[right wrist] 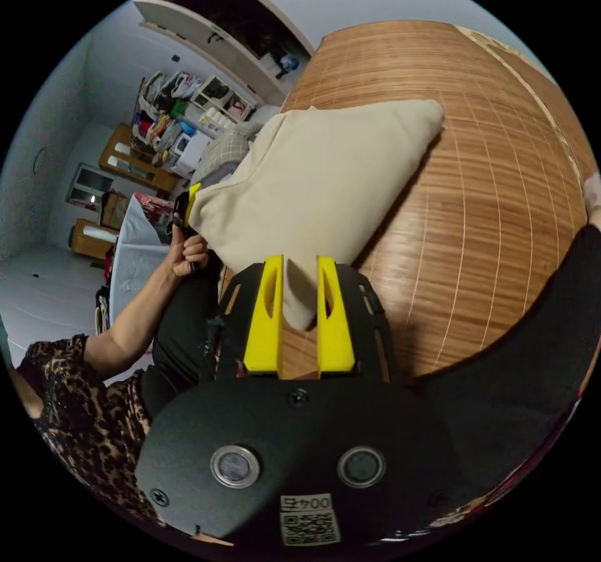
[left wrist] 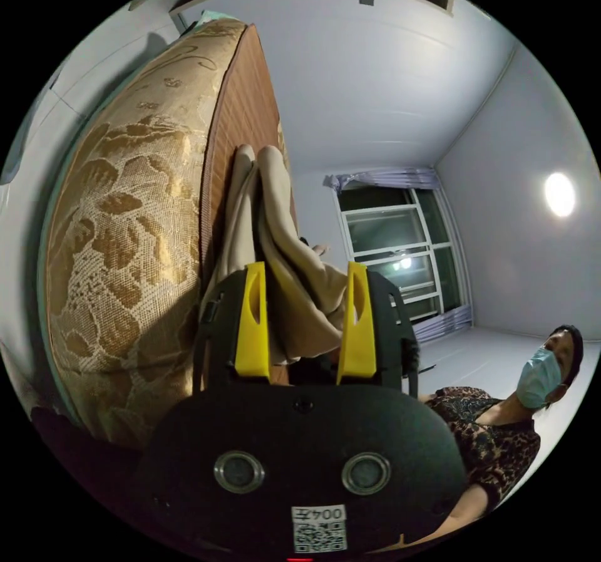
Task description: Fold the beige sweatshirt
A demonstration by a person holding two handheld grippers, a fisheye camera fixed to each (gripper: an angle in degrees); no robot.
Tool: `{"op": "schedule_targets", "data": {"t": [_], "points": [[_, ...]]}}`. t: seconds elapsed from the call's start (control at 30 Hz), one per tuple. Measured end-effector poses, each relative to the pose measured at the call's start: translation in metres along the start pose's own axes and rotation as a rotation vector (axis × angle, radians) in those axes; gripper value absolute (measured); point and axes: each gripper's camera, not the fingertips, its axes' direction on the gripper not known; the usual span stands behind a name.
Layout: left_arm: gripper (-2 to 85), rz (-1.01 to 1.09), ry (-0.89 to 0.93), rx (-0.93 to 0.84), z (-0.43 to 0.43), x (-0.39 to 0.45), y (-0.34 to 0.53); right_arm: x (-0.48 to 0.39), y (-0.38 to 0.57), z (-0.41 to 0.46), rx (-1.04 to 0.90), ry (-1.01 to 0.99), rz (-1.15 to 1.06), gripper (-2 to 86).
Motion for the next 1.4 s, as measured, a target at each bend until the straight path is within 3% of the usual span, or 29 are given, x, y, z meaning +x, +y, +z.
{"op": "schedule_targets", "data": {"t": [0.27,0.33,0.43,0.57,0.7,0.8,1.13,1.3,1.4], "points": [[22.7,0.136,-0.181,-0.208,0.068,0.063,0.016,0.020,0.045,-0.010,0.094,-0.072,0.029,9.9],[21.5,0.140,-0.179,-0.214,0.084,0.069,0.030,0.019,0.041,-0.016,0.102,-0.084,0.031,10.6],[13.8,0.274,-0.346,-0.181,0.113,0.096,0.061,0.006,0.022,-0.027,0.100,-0.103,0.004,12.5],[10.3,0.603,-0.729,-0.092,0.183,0.174,0.133,-0.025,-0.024,-0.048,0.100,-0.117,-0.044,16.2],[9.6,1.049,-1.203,-0.191,0.305,0.220,0.227,-0.057,-0.087,-0.058,0.052,-0.079,-0.064,20.4],[9.4,1.237,-1.454,-0.212,0.371,0.212,0.278,-0.085,-0.132,-0.052,-0.017,0.029,-0.076,22.4],[9.5,1.352,-1.548,-0.235,0.435,0.194,0.334,-0.208,-0.229,0.069,-0.319,0.695,-0.301,25.9],[9.8,1.381,-1.553,-0.231,0.446,0.188,0.345,-0.201,-0.251,0.151,-0.553,1.089,-0.375,20.1],[9.7,1.384,-1.540,-0.223,0.442,0.184,0.342,-0.183,-0.248,0.135,-0.523,1.012,-0.385,12.7]]}}
